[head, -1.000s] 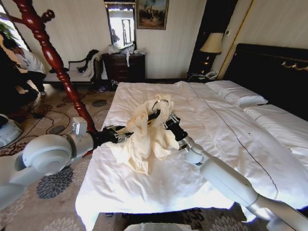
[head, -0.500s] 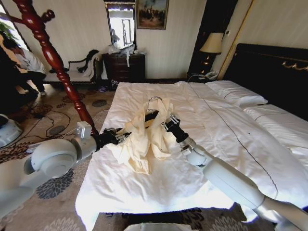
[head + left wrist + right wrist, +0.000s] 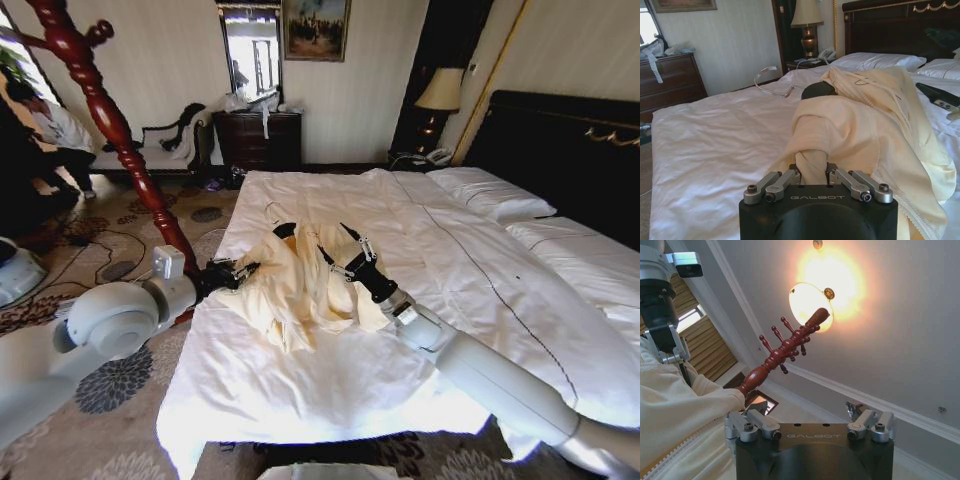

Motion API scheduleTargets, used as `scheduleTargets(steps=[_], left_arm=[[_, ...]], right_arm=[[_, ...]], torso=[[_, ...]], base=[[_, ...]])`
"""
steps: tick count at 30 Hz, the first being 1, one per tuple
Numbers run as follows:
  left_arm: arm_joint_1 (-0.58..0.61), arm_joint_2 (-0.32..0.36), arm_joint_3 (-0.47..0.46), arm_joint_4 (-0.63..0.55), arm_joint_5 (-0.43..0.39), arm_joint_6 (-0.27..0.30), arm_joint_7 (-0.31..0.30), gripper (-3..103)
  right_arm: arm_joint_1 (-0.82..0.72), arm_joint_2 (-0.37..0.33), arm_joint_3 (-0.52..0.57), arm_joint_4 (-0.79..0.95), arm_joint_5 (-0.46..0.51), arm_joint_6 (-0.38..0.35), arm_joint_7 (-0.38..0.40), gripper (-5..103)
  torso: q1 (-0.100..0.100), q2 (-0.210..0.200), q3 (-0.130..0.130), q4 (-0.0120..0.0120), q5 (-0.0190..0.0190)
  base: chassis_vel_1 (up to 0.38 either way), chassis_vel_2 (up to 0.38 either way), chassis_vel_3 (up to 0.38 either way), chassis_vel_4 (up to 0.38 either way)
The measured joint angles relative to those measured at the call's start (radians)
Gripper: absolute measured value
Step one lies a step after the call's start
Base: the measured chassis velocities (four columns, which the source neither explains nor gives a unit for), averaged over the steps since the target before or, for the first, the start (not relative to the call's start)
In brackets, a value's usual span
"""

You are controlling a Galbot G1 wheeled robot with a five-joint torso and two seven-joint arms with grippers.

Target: Pick up the clothes from the bed and hang them on the clothes hanger.

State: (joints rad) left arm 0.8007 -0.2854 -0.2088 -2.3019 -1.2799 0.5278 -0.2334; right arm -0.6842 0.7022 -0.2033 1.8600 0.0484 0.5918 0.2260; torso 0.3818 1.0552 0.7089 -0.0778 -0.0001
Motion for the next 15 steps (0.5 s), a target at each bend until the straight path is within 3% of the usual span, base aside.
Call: scheduleTargets(steps=[2,5,7,8,9,12,14,15], left_arm=[[0.001,0.0,0.001,0.007,0.017,0.0,0.001,19],[-0.008,0.007,-0.002,0.023,0.036,0.0,-0.005,19],[-0.039,0.026,-0.019,0.057,0.066,0.005,-0.021,19],[-0.054,0.043,-0.03,0.076,0.099,0.006,-0.022,19],[-0.054,0.043,-0.03,0.076,0.099,0.006,-0.022,19],[-0.106,0.121,-0.054,0.145,0.222,0.017,-0.012,19],[-0.141,0.161,-0.057,0.193,0.267,0.032,-0.009,19],[-0.141,0.161,-0.057,0.193,0.267,0.032,-0.009,19]], right_arm=[[-0.007,-0.001,0.005,0.0,-0.003,0.003,0.0,97],[-0.01,0.001,0.011,0.004,-0.002,0.004,0.007,99],[-0.005,0.008,0.022,0.017,0.047,-0.003,0.018,100],[0.0,0.014,0.028,0.032,0.119,-0.015,0.021,100],[0.0,0.014,0.028,0.032,0.119,-0.015,0.021,100],[0.014,0.046,0.045,0.079,0.433,-0.068,0.042,100],[0.017,0.076,0.078,0.082,0.542,-0.076,0.042,100],[0.017,0.076,0.078,0.082,0.542,-0.076,0.042,100]], torso=[[0.0,0.0,0.0,-0.0002,0.0001],[0.0,0.0,0.0,-0.0003,0.0],[0.0,0.0,0.0,-0.0002,-0.0001],[0.0,0.0,0.0,-0.0003,-0.0002],[0.0,0.0,0.0,-0.0003,-0.0002],[0.0,0.0,0.0,0.0002,0.0],[0.0,0.0,0.0,0.0003,-0.0001],[0.0,0.0,0.0,0.0003,-0.0001]], base=[[0.0,0.0,0.0,0.0],[0.0,0.0,0.0,0.0],[0.0,0.0,0.0,0.0],[0.0,0.0,0.0,0.0],[0.0,0.0,0.0,0.0],[0.0,0.0,0.0,0.0],[0.0,0.0,0.0,0.0],[0.0,0.0,0.0,0.0]])
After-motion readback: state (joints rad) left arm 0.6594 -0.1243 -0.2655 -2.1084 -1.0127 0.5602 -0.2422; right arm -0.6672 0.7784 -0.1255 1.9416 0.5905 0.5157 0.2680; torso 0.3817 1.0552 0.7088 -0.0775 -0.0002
